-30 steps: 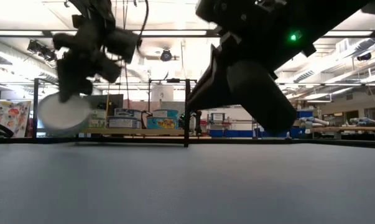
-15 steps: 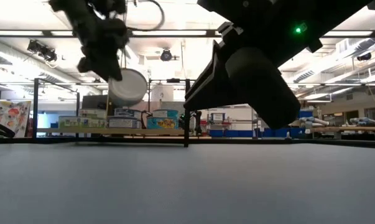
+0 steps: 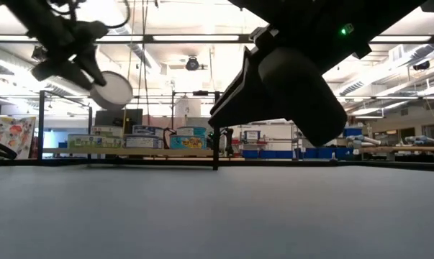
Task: Stack canned seafood by type on shelf
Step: Stack the green tuna can on top of the green tuna can on the shelf
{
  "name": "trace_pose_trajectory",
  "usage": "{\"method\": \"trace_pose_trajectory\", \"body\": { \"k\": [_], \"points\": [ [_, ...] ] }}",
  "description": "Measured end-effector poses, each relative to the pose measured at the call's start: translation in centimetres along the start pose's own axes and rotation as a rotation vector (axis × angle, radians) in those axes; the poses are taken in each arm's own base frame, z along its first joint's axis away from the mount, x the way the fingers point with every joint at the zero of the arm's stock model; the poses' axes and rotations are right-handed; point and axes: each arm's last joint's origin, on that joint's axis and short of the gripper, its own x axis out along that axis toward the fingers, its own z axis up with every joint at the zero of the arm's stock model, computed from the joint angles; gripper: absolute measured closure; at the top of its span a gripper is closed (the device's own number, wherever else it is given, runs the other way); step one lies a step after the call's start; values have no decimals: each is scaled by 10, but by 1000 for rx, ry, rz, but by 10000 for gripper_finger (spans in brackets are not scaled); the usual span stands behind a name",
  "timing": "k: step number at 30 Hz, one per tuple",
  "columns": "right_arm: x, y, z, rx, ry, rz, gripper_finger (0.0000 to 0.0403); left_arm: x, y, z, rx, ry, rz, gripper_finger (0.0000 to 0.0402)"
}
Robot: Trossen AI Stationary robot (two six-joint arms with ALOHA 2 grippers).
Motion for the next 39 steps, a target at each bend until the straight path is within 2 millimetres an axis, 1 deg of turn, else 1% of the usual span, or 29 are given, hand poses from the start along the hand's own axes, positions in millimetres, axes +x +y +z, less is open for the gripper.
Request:
{"method": "trace_pose_trajectory", "body": {
  "k": [2, 5, 8, 11, 15, 18, 25, 28, 31, 33, 36, 39],
  "points": [
    [0, 0, 1, 7, -4, 10, 299, -4, 8, -4, -53, -61, 22, 267],
    [1, 0, 2, 16, -13, 13, 298, -7, 15, -9, -144, -160, -44, 267],
    [1, 0, 3, 28, -24, 13, 299, -2, 21, -18, -224, -218, -105, 267],
    [1, 0, 4, 48, -32, 28, 299, 8, 27, -29, -288, -245, -147, 267],
    [3, -2, 4, 95, -30, 30, 298, 18, 30, -41, -317, -249, -267, 267],
    [5, -4, 4, 112, -25, 41, 299, 19, 34, -45, -316, -247, -263, 267],
    [6, -5, 4, 123, -21, 44, 298, 3, 45, -44, -380, -392, -283, 267],
    [6, -5, 4, 131, -21, 49, 298, -5, 53, -47, -381, -420, -219, 267],
    [6, -4, 4, 142, -21, 77, 299, -18, 61, -46, -357, -428, -139, 267],
    [7, -4, 4, 143, -19, 90, 298, -30, 63, -42, -346, -431, -121, 267],
    [8, -5, 4, 145, -18, 100, 298, -44, 64, -37, -341, -415, -135, 267],
    [10, -7, 4, 151, -15, 116, 299, -55, 61, -33, -323, -320, -190, 267]
  ]
}}
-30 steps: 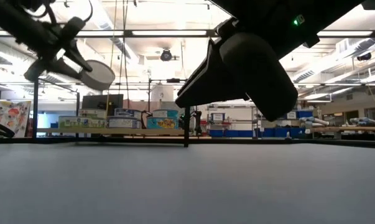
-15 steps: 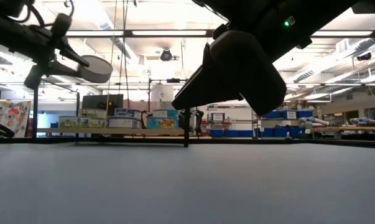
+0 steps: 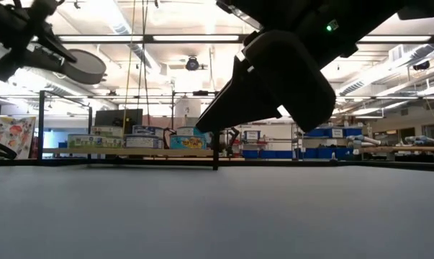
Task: Stack canned seafood by type on shelf
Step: Stack the green tuna can on top of the green tuna can on the shelf
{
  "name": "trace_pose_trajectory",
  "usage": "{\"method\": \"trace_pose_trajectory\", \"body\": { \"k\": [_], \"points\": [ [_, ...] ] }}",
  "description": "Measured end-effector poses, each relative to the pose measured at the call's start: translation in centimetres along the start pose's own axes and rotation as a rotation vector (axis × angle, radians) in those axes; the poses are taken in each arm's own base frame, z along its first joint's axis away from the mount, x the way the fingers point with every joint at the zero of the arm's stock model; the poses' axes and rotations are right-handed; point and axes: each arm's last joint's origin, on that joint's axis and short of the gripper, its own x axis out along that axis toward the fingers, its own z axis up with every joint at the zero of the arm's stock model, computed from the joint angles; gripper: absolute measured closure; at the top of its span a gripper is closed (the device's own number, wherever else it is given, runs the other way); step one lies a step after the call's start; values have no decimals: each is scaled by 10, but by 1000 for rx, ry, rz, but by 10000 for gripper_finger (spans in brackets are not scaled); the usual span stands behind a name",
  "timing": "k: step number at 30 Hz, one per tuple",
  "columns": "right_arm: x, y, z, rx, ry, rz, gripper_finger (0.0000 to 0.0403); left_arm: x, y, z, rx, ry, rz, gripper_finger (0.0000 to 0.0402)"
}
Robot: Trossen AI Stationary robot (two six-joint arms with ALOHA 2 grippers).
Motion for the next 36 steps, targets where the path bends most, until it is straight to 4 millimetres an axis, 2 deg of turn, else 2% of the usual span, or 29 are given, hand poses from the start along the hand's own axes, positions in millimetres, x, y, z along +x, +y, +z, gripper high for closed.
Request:
{"method": "trace_pose_trajectory", "body": {
  "k": [7, 10, 15, 20, 26, 31, 36],
  "points": [
    [6, -6, 0, 6, 13, 36, 298, -7, -21, 16, 63, 177, 71, 267],
    [6, -7, 1, -37, 0, 11, 298, -3, -33, 18, 65, 266, -18, 267],
    [3, -8, 13, -206, -93, -148, 287, 18, -39, 2, -55, 369, -181, 267],
    [0, -15, 34, -405, -210, -287, 252, 45, -38, -21, -151, 439, -323, 267],
    [7, -41, 52, -645, -205, -444, 195, 70, -38, -42, -260, 462, -498, 267],
    [22, -70, 58, -846, -93, -537, 160, 77, -41, -51, -266, 500, -531, 267],
    [34, -96, 60, -1072, -19, -596, 146, 80, -50, -56, -256, 524, -576, 267]
  ]
}}
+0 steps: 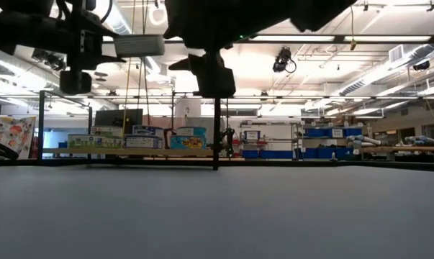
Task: Stack canned seafood by type on shelf
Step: Stack the green tuna can on top of the green tuna can on the shelf
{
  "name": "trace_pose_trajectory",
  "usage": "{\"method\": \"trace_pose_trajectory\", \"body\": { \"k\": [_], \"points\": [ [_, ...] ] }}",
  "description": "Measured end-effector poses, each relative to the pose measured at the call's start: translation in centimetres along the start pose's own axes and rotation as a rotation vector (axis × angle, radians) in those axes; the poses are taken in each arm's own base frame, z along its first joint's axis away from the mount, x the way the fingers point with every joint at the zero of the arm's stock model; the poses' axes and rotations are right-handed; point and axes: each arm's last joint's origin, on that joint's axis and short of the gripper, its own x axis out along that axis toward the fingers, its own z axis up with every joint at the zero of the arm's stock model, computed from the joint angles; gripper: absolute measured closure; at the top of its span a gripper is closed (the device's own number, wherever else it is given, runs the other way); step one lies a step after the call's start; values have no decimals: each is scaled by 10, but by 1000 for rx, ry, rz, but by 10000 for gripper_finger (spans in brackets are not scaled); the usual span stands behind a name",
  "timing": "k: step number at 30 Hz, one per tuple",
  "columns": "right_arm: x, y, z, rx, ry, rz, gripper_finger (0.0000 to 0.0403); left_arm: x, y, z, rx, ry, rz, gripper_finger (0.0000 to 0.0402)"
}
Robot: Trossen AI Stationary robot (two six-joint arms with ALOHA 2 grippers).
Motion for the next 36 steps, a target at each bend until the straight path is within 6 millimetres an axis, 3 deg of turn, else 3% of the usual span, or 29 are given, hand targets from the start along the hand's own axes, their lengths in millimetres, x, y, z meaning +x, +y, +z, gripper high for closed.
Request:
{"method": "trace_pose_trajectory", "body": {
  "k": [5, 14, 36],
  "points": [
    [12, -8, -11, -133, 4, -63, 148, 9, -4, -2, 2, 10, -30, 267],
    [11, -17, -12, -139, -5, -132, 148, 15, -9, -5, 3, 23, -73, 267],
    [-12, -30, 7, -76, -74, -245, 147, 16, -6, -5, 11, 5, -51, 267]
  ]
}}
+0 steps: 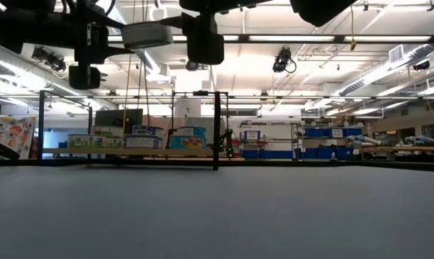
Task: Stack canned seafood by type on shelf
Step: Stack the green tuna can on top of the green tuna can on the shelf
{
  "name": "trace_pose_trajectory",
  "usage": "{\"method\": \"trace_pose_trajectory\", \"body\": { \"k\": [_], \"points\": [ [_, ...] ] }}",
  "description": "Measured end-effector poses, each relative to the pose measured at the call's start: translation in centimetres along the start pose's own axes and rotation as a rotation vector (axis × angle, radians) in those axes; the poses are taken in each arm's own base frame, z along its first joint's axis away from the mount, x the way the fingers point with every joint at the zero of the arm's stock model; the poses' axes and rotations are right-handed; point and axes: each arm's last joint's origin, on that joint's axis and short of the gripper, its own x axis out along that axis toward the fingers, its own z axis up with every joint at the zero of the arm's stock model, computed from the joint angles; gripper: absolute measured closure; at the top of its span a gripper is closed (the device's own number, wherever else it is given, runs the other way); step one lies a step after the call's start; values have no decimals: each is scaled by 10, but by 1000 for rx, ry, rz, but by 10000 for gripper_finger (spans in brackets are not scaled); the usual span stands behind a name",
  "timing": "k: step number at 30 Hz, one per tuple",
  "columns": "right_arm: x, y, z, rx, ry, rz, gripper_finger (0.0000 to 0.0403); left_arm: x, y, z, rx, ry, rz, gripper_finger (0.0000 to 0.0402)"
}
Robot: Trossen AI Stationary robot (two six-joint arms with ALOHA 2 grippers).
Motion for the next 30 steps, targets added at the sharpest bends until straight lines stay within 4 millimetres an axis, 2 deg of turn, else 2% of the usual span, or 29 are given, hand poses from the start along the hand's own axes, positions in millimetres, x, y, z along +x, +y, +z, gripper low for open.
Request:
{"method": "trace_pose_trajectory", "body": {
  "k": [7, 14, 22, 30],
  "points": [
    [-4, 1, 4, -1, 0, 20, 139, 0, -4, 1, 5, -10, -40, 267],
    [2, 11, -1, 2, 19, 89, 117, 0, -5, 2, 3, -13, -54, 267],
    [13, 16, -12, -13, 24, 90, 86, 3, -2, 1, -4, -4, -31, 267],
    [23, 19, -23, -36, 20, 87, 96, 12, 0, -3, -6, 47, -21, 267]
  ]
}}
